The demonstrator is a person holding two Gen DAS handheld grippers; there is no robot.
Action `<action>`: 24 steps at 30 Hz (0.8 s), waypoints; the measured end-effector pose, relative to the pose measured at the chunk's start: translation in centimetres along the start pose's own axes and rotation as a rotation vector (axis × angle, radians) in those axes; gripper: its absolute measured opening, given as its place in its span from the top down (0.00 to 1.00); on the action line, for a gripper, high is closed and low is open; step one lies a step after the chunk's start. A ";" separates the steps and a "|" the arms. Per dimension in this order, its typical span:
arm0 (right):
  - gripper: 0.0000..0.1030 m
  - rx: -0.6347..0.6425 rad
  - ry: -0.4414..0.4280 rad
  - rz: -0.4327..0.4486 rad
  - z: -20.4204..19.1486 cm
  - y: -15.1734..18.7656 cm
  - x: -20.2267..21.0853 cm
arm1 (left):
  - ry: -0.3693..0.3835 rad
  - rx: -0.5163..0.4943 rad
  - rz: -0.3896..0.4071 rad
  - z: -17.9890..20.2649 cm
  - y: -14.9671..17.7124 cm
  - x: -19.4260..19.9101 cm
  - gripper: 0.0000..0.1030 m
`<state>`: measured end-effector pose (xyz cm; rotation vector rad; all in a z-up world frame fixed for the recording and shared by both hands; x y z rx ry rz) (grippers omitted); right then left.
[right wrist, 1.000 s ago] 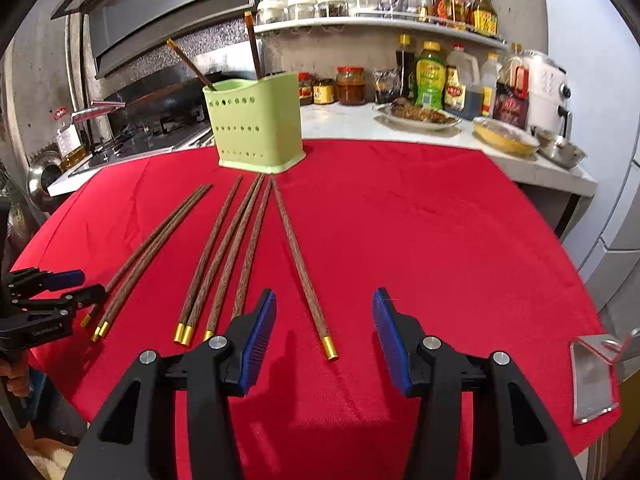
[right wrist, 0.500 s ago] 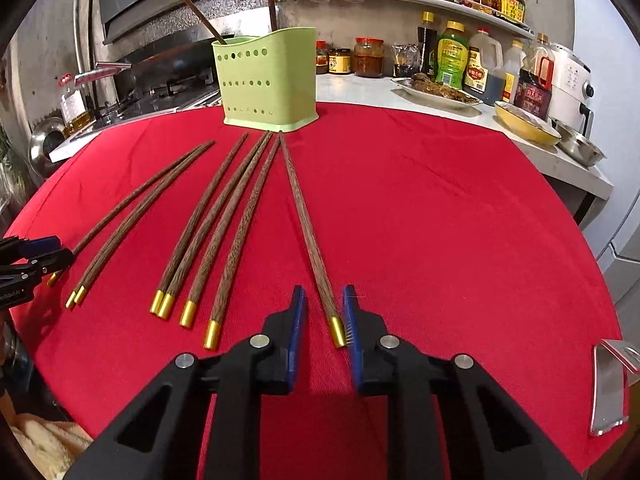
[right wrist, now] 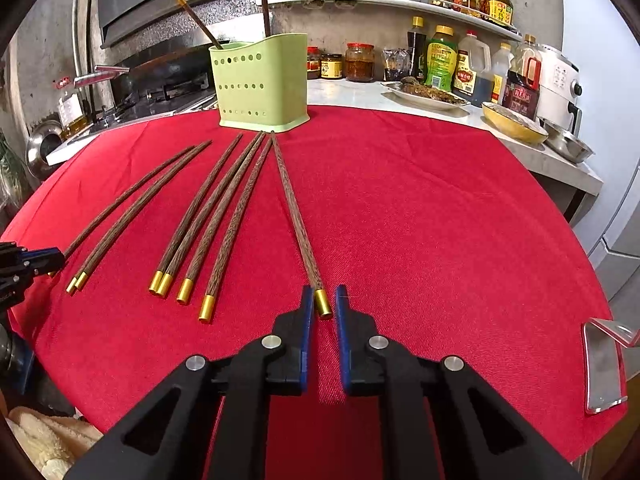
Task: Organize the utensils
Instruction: 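Close the left tool on one chopstick while the right tool grasps another, then lift both chopsticks, drop them into the green holder, open both tools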
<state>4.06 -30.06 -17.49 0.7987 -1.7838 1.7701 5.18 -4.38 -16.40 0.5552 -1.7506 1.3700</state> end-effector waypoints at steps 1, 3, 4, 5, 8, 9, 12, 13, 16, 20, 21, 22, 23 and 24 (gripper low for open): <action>0.87 0.001 -0.001 0.004 0.0 -0.1 -0.1 | -0.016 -0.014 0.001 0.2 0.0 0.0 0.89; 0.87 0.008 -0.003 0.014 -0.1 -0.2 -0.2 | -0.031 -0.030 0.002 0.4 0.0 -0.1 0.89; 0.87 0.007 -0.008 0.016 0.0 -0.2 -0.3 | -0.032 -0.031 0.001 0.3 0.0 -0.1 0.89; 0.88 0.003 -0.013 0.014 0.1 -0.2 -0.3 | -0.031 -0.032 0.000 0.3 0.0 -0.1 0.89; 0.90 0.010 -0.014 0.010 0.0 0.0 -0.1 | -0.037 -0.038 0.003 0.3 0.1 -0.1 0.89; 0.91 0.008 -0.013 0.011 0.0 0.1 0.0 | -0.040 -0.038 0.005 0.3 0.1 -0.1 0.89; 0.93 -0.007 -0.026 0.022 -0.2 0.2 0.5 | -0.012 0.006 0.023 -0.4 -0.1 0.2 0.93; 0.93 -0.008 -0.026 0.028 -0.2 0.2 0.7 | -0.002 0.021 0.032 -0.7 -0.2 0.5 0.93; 0.93 -0.013 -0.043 0.060 -0.4 -0.5 2.0 | 0.013 0.051 0.091 -1.4 -1.2 1.9 0.93; 0.93 -0.007 -0.069 0.111 -0.9 -1.8 4.0 | 0.024 0.079 0.193 -2.4 -2.9 4.6 0.93; 0.93 -0.002 -0.074 0.131 -1.2 -2.3 4.7 | 0.023 0.081 0.213 -2.6 -3.3 5.1 0.93; 0.93 0.003 -0.080 0.150 -1.4 -2.9 5.4 | 0.024 0.086 0.245 -2.9 -3.9 6.1 0.93; 0.93 0.007 -0.085 0.172 -1.6 -3.5 6.2 | 0.027 0.090 0.267 -3.1 -4.4 6.8 0.93; 0.93 0.009 -0.089 0.192 -1.7 -4.1 6.8 | 0.030 0.097 0.290 -3.4 -4.9 7.5 0.93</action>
Point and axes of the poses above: each gripper's, at about its wrist camera, not at the fingertips, and x roughly against the way its jaws point, z to its right, y to its underside, the point moved 6 cm from there along -x, roughly the way its jaws point, and after that the axes turned 2 degrees about -z, right-handed, at the moved point
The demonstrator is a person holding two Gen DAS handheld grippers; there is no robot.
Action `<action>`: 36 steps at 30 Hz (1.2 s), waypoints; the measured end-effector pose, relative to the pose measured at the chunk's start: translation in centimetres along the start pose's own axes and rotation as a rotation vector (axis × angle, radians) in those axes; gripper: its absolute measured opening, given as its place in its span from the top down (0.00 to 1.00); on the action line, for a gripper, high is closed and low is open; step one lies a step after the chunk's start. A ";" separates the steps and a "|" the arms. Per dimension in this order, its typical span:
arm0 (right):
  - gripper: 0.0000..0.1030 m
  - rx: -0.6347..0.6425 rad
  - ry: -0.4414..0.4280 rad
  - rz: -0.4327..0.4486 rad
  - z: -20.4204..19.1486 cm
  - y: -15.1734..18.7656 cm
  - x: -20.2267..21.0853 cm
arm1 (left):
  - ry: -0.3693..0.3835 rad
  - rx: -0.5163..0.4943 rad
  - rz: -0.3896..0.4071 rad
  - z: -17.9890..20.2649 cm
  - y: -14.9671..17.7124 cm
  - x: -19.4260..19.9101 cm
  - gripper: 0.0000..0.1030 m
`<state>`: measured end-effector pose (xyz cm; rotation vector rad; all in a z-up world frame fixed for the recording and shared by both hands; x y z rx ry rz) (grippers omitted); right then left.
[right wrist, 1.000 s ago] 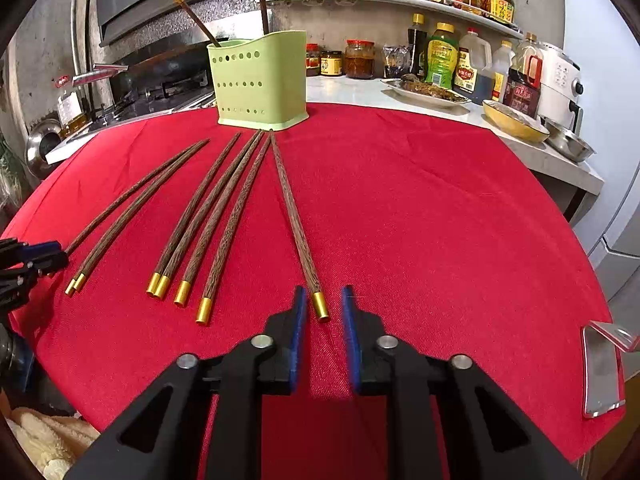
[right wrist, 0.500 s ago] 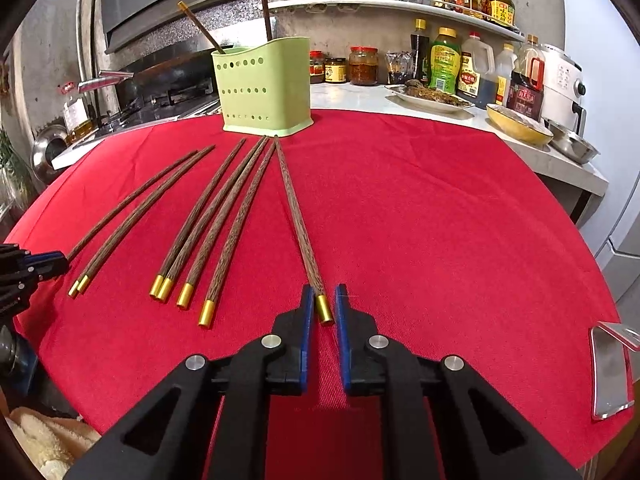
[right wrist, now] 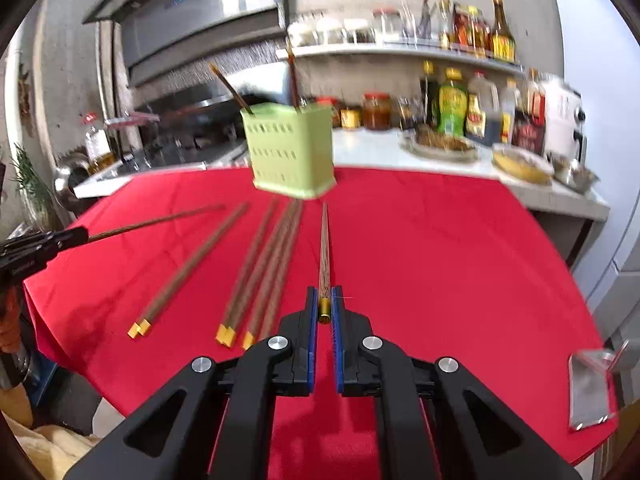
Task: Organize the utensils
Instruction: 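Lift both chopsticks, drop them into the green holder, open both tools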
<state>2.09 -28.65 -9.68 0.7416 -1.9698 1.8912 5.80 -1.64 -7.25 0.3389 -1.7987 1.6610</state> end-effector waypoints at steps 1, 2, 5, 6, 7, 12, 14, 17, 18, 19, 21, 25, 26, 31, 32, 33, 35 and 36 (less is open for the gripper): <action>0.93 0.001 -0.004 0.018 -0.1 -0.7 0.4 | 0.003 0.004 0.031 -0.2 -0.8 0.8 0.93; 0.93 0.001 -0.008 0.042 -0.3 -1.6 1.0 | 0.004 0.005 0.056 -0.3 -1.5 1.4 0.93; 0.93 0.008 -0.017 0.103 -0.6 -4.3 2.4 | 0.005 0.009 0.135 -0.8 -3.7 3.1 0.93; 0.93 0.011 -0.018 0.117 -0.7 -5.1 2.7 | 0.004 0.012 0.168 -1.0 -4.7 3.8 0.93; 0.93 0.014 -0.018 0.137 -0.8 -6.2 3.1 | 0.004 0.010 0.187 -1.1 -5.3 4.3 0.93; 0.93 0.036 -0.016 0.204 -1.2 -10.0 4.7 | 0.010 0.021 0.263 -1.8 -8.4 6.1 0.93; 0.93 0.039 -0.020 0.217 -1.3 -11.5 5.0 | 0.012 0.024 0.273 -2.0 -9.1 6.2 0.93; 0.93 0.046 -0.022 0.228 -1.4 -12.8 5.1 | 0.018 0.030 0.276 -2.2 -9.8 6.0 0.93; 0.93 0.048 -0.020 0.232 -1.4 -13.2 5.1 | 0.019 0.032 0.277 -2.3 -10.0 5.9 0.93; 0.93 0.048 -0.022 0.235 -1.4 -13.6 5.0 | 0.021 0.032 0.279 -2.3 -10.2 5.9 0.93; 0.93 0.045 -0.024 0.232 -1.3 -14.3 4.6 | 0.022 0.030 0.283 -2.4 -10.5 5.8 0.93; 0.93 0.045 -0.008 0.239 -1.3 -15.0 3.7 | 0.022 0.024 0.290 -2.3 -10.9 5.3 0.93; 0.93 0.047 -0.010 0.240 -1.3 -15.0 3.5 | 0.020 0.020 0.292 -2.3 -10.9 5.2 0.93; 0.93 0.046 -0.005 0.191 -1.5 -14.1 1.3 | 0.044 0.029 0.201 -2.2 -9.5 2.3 0.93; 0.93 0.046 -0.006 0.161 -1.5 -13.5 0.3 | 0.049 0.031 0.175 -2.2 -8.9 1.4 0.93; 0.93 0.046 -0.005 0.145 -1.5 -13.1 -0.4 | 0.047 0.031 0.165 -2.2 -8.5 0.9 0.93; 0.93 0.050 0.013 0.134 -1.6 -12.0 -1.4 | 0.046 0.034 0.138 -2.3 -7.7 -0.1 0.93; 0.93 0.052 0.020 0.141 -1.7 -11.8 -1.4 | 0.043 0.039 0.131 -2.4 -7.3 -0.4 0.93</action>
Point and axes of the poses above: each gripper's, at about its wrist camera, not at the fingertips, and x roughly against the way its jaws point, z to its right, y to its underside, the point moved 6 cm from there along -x, roughly the way its jaws point, and after that the axes turned 2 degrees about -z, right-handed, at the moved point
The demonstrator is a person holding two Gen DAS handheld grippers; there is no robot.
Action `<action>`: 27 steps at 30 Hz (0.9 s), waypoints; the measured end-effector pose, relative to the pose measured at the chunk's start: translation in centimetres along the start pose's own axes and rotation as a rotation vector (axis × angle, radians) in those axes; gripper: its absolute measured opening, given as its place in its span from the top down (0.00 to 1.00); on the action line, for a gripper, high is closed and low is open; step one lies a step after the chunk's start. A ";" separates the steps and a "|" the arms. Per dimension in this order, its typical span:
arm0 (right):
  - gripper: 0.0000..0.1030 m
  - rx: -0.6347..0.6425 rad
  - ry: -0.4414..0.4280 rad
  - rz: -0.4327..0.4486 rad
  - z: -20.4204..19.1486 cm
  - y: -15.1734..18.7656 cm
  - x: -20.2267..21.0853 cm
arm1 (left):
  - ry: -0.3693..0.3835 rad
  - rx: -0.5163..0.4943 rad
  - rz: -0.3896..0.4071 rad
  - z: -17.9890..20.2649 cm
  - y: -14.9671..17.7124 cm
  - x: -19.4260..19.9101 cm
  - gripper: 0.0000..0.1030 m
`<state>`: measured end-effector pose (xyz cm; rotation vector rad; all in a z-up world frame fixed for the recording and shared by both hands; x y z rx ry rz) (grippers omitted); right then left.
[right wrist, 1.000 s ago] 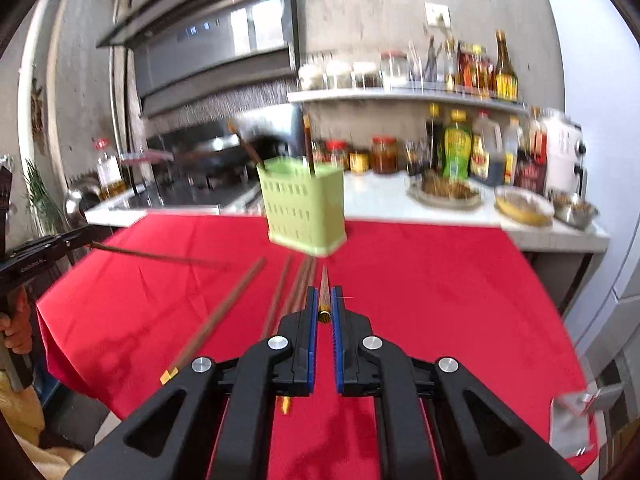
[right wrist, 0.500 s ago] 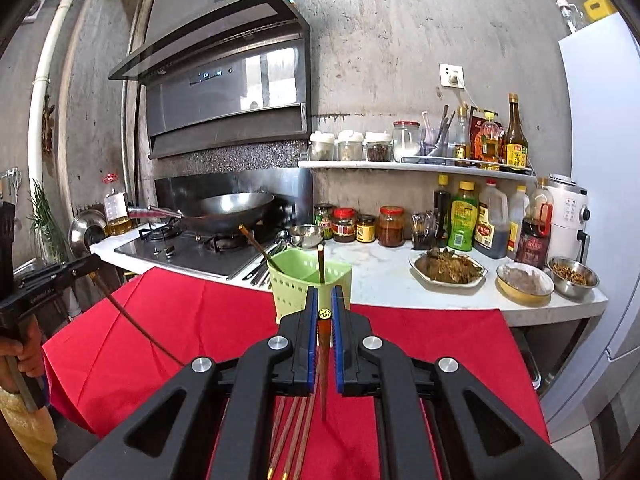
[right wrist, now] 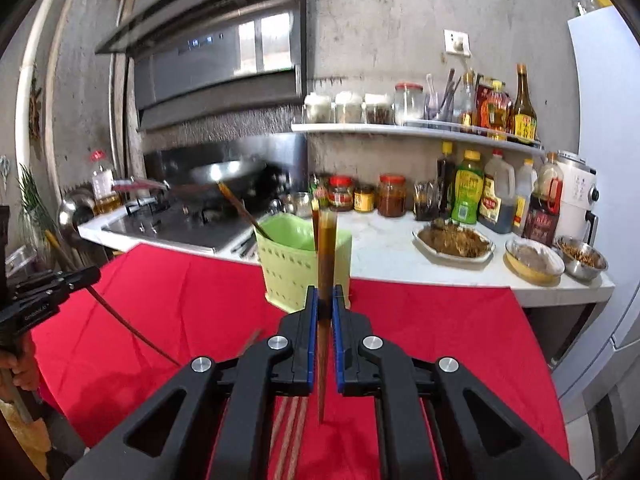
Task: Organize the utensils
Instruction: 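Lift both chopsticks, drop them into the green holder, open both tools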
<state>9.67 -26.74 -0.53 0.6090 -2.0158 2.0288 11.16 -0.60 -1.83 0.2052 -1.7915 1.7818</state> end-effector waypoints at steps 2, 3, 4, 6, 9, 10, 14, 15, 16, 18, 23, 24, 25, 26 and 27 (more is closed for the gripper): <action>0.93 -0.004 0.002 0.010 -0.1 0.2 0.2 | -0.006 0.003 -0.009 -0.1 0.5 -0.3 0.94; 0.93 -0.004 0.000 0.012 -0.2 0.2 0.2 | -0.011 0.002 -0.008 -0.2 0.6 -0.3 0.94; 0.93 -0.001 0.002 0.013 -0.3 0.2 0.3 | -0.015 0.000 -0.006 -0.2 0.7 -0.3 0.94; 0.93 0.001 0.000 0.014 -0.4 0.2 0.3 | -0.015 0.003 -0.007 -0.3 0.6 -0.3 0.94; 0.93 0.013 0.011 0.021 -0.4 -0.2 0.3 | -0.020 -0.004 0.007 -0.1 -0.1 -0.3 0.94; 0.93 0.011 0.014 0.025 -0.2 -0.5 0.2 | -0.018 -0.007 0.014 -0.1 -0.6 -0.3 0.94; 0.93 0.001 0.039 0.039 1.1 -2.4 -0.9 | 0.002 -0.024 0.052 0.7 -3.4 -1.0 0.94; 0.93 0.003 0.047 0.047 1.3 -3.0 -1.1 | 0.008 -0.033 0.069 1.2 -4.6 -1.3 0.94; 0.93 0.009 0.061 0.063 1.5 -3.9 -1.3 | 0.013 -0.039 0.079 1.5 -5.4 -1.6 0.94; 0.93 0.018 0.078 0.100 1.9 -5.7 -1.4 | 0.012 -0.053 0.116 2.0 -7.7 -1.8 0.94; 0.93 0.040 0.094 0.226 2.3 -11.8 -1.5 | -0.024 -0.043 0.237 1.2 -14.9 -2.2 0.94; 0.93 0.045 0.089 0.245 2.2 -12.7 -1.5 | -0.017 -0.035 0.262 1.1 -16.3 -2.4 0.94; 0.93 0.050 0.084 0.259 2.0 -13.5 -1.6 | -0.012 -0.030 0.278 1.1 -17.2 -2.6 0.94; 0.93 0.055 0.076 0.278 1.7 -14.4 -1.9 | 0.001 -0.023 0.293 1.2 -18.3 -3.1 0.94; 0.93 0.058 0.066 0.289 1.5 -15.0 -2.3 | 0.017 -0.022 0.296 1.4 -19.1 -3.8 0.94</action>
Point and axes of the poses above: each gripper's, at about its wrist camera, not at the fingertips, and x roughly against the way its jaws point, z to its right, y to its underside, the point moved 6 cm from there along -x, roughly the way its jaws point, and after that the axes turned 2 degrees about -z, right-handed, at the moved point
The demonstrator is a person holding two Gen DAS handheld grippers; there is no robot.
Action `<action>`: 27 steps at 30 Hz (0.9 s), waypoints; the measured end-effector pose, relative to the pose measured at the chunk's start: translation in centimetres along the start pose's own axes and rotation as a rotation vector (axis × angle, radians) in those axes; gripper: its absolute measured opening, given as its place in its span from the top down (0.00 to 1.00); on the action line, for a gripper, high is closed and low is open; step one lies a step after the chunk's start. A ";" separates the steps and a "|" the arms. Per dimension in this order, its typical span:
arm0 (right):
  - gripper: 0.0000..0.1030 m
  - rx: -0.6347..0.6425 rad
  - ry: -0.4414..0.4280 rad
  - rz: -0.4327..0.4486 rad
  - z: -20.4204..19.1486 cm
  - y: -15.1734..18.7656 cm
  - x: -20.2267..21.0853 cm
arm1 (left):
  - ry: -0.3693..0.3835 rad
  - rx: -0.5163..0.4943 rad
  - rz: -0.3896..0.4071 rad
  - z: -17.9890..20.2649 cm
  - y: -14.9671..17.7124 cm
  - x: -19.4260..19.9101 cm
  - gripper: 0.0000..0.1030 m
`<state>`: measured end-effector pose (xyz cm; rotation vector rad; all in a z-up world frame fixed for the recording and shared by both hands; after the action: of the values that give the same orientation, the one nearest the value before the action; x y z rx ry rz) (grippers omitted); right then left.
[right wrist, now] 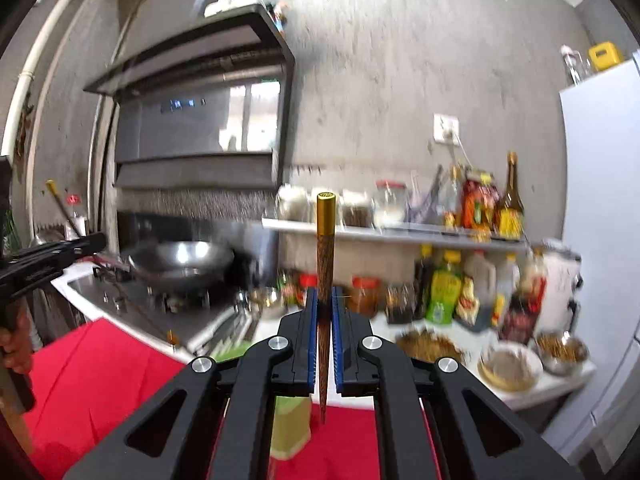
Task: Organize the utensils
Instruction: 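Lift both chopsticks, drop them into the green holder, open both tools, then move both open tools back toward the remaining chopsticks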
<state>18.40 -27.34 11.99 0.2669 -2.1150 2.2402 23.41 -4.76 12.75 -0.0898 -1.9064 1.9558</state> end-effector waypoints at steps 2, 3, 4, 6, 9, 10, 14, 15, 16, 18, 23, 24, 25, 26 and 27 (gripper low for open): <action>0.93 -0.002 -0.021 0.005 -0.4 -0.5 -1.2 | 0.033 0.009 -0.011 0.7 -0.4 -2.4 0.94; 0.93 -0.006 -0.030 0.001 -0.6 -0.4 -1.9 | 0.041 0.008 -0.017 0.9 -0.3 -3.1 0.94; 0.93 -0.010 -0.039 -0.005 -0.8 -0.2 -2.5 | 0.055 0.005 -0.032 1.3 0.1 -4.4 0.94; 0.93 -0.015 -0.053 -0.024 -1.1 0.6 -3.9 | 0.079 0.009 -0.067 1.9 1.1 -6.7 0.94; 0.93 -0.020 -0.067 -0.077 -1.4 2.3 -6.2 | 0.112 0.021 -0.127 2.3 3.2 -9.4 0.94; 0.93 -0.025 -0.071 -0.099 -1.5 3.1 -6.9 | 0.115 0.018 -0.150 2.4 3.9 -10.3 0.94; 0.93 -0.034 -0.071 -0.154 -1.5 5.0 -8.2 | 0.114 0.020 -0.210 2.1 6.0 -12.1 0.94; 0.92 -0.039 -0.072 -0.162 -1.4 5.2 -8.4 | 0.114 0.019 -0.219 2.0 6.3 -12.3 0.94; 0.91 -0.044 -0.076 -0.169 -1.4 5.4 -8.4 | 0.115 0.019 -0.230 1.9 6.5 -12.4 0.94; 0.91 -0.048 -0.073 -0.179 -1.3 5.3 -8.5 | 0.114 0.023 -0.231 1.9 6.3 -12.4 0.93; 0.62 -0.045 -0.059 -0.139 -1.0 3.7 -6.3 | 0.105 0.027 -0.177 1.8 4.2 -9.6 0.74; 0.62 -0.044 -0.056 -0.129 -0.9 3.4 -5.6 | 0.094 0.020 -0.151 1.9 3.6 -8.4 0.69; 0.62 -0.044 -0.051 -0.116 -0.8 3.0 -4.6 | 0.088 0.015 -0.136 2.0 3.0 -7.7 0.68; 0.62 -0.044 -0.048 -0.109 -0.7 2.8 -4.0 | 0.082 0.011 -0.124 2.0 2.7 -6.8 0.68; 0.62 -0.042 -0.043 -0.101 -0.5 2.5 -2.9 | 0.074 0.007 -0.113 2.0 2.4 -5.6 0.67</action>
<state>20.80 -26.73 9.02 0.4145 -2.1150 2.1512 27.29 -8.49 9.27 -0.0506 -1.8166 1.8591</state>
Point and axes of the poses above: each gripper's, at about its wrist camera, not at the fingertips, and x roughly against the way its jaws point, z to its right, y to its underside, the point moved 6 cm from there along -x, roughly the way its jaws point, and after that the axes turned 2 degrees about -z, right-handed, at the moved point
